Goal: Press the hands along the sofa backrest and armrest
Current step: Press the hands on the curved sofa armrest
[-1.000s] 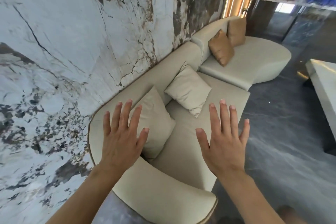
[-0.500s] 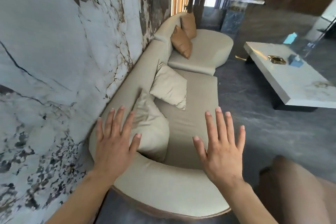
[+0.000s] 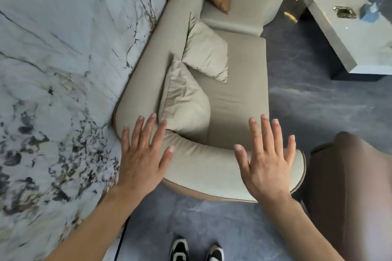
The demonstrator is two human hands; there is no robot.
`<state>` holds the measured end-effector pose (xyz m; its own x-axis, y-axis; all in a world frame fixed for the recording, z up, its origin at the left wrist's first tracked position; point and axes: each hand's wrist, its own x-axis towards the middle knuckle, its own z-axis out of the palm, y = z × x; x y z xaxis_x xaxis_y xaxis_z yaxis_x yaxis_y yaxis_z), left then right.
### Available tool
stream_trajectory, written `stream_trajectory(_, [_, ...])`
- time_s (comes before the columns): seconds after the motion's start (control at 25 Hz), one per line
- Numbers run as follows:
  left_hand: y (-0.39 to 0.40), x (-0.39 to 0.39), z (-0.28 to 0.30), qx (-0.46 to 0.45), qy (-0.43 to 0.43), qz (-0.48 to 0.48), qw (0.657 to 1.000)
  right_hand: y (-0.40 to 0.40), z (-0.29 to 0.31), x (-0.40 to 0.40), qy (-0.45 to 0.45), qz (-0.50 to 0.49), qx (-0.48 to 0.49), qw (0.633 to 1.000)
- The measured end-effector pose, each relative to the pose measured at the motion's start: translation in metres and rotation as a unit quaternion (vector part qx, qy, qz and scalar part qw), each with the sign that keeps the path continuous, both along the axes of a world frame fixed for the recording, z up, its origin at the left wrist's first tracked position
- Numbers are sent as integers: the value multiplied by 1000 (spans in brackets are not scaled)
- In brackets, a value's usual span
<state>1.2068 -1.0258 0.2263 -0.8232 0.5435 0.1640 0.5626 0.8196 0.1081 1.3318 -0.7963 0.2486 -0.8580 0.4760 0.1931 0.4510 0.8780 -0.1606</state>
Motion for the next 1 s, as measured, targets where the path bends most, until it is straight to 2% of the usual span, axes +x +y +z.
stream_trajectory(0.24, [8, 6, -119, -16, -46, -42, 998, -6, -116, 14, -96, -7, -32, 995])
stream_trajectory(0.4, [18, -1, -176, -34, -44, -74, 996, -7, -186, 27, -139, -19, -48, 989])
stream_trajectory(0.6, [27, 1, -215, -17, -36, -77, 996, -11, -235, 31, -84, -16, -27, 996])
stream_trajectory(0.8, [28, -5, -225, 45, 45, -83, 995, -7, -251, 30, 13, -10, 35, 999])
stream_trajectory(1.0, [28, -10, -233, 69, 70, -113, 989, -4, -260, 26, 26, -7, 65, 998])
